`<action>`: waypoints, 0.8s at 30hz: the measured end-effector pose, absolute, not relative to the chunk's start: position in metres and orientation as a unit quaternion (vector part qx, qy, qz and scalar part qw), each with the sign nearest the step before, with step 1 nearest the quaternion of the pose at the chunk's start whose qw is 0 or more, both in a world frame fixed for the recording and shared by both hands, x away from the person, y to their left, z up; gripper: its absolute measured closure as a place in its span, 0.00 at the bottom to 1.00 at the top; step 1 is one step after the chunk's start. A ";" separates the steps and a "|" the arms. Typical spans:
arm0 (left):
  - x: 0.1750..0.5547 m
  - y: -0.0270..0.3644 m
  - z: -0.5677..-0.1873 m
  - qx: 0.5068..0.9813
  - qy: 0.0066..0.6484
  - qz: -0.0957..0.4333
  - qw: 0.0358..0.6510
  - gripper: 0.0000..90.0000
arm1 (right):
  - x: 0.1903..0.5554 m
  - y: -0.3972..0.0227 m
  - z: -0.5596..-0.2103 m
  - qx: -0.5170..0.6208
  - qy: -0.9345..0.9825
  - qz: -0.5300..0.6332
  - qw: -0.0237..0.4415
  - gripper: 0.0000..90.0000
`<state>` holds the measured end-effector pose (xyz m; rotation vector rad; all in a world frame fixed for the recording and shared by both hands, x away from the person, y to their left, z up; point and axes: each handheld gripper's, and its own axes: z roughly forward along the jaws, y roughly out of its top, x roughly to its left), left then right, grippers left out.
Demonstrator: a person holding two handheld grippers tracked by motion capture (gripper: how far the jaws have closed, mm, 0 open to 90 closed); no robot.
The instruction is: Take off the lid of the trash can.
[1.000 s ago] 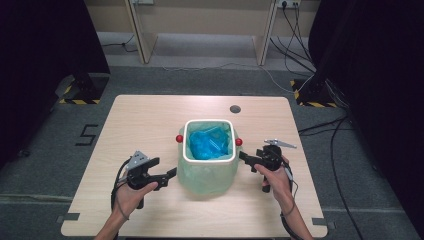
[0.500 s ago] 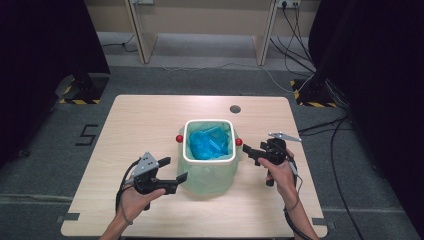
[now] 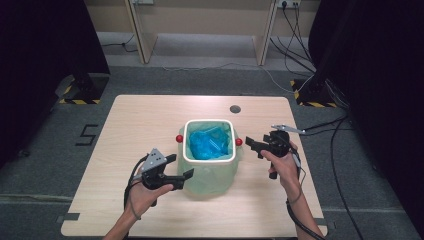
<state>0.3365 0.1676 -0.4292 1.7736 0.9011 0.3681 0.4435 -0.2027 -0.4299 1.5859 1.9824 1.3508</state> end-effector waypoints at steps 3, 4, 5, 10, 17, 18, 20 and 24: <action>0.338 0.165 -0.429 0.748 0.373 0.159 0.526 0.17 | 0.449 -0.203 -0.423 0.548 0.679 0.468 0.139 0.18; 0.338 0.165 -0.429 0.748 0.373 0.159 0.526 0.17 | 0.449 -0.203 -0.423 0.548 0.679 0.468 0.139 0.18; 0.339 0.164 -0.429 0.748 0.375 0.161 0.523 0.17 | 0.452 -0.203 -0.419 0.550 0.677 0.470 0.137 0.18; 0.341 0.160 -0.430 0.753 0.372 0.161 0.519 0.17 | 0.459 -0.198 -0.407 0.542 0.676 0.479 0.140 0.18; 0.343 0.157 -0.431 0.755 0.374 0.158 0.514 0.17 | 0.467 -0.175 -0.394 0.519 0.692 0.484 0.133 0.20; 0.344 0.157 -0.431 0.756 0.374 0.158 0.513 0.17 | 0.468 -0.172 -0.393 0.515 0.694 0.485 0.132 0.20; 0.345 0.157 -0.431 0.756 0.375 0.158 0.513 0.17 | 0.469 -0.167 -0.390 0.509 0.698 0.487 0.131 0.22; 0.346 0.156 -0.432 0.757 0.375 0.159 0.511 0.18 | 0.473 -0.158 -0.386 0.499 0.708 0.482 0.131 0.25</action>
